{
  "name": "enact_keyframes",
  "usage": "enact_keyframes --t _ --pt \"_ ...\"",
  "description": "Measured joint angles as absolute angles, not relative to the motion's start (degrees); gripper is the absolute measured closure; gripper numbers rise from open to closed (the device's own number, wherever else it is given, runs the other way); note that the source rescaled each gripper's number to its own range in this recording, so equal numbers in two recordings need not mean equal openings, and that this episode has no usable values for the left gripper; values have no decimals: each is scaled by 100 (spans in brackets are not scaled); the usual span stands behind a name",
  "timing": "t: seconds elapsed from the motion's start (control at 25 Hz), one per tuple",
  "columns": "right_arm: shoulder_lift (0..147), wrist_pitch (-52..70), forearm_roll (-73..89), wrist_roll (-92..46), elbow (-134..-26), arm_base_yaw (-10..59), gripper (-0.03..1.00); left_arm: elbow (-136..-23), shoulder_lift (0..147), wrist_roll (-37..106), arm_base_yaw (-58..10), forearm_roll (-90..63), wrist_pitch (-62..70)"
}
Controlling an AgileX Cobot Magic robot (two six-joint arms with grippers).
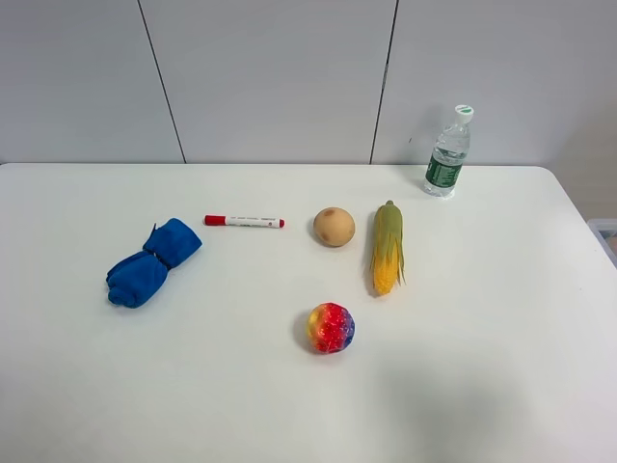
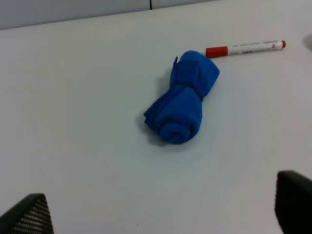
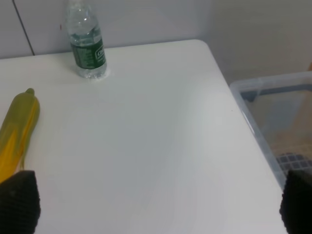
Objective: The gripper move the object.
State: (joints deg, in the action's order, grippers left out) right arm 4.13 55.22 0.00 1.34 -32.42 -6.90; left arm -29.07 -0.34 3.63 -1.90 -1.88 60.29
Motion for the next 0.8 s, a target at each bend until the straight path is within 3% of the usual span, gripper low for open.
enact_keyframes --t 0.8 --pt "389 6105 0 0 -2848 -679 -3 -2907 -34 363 -190 -188 6029"
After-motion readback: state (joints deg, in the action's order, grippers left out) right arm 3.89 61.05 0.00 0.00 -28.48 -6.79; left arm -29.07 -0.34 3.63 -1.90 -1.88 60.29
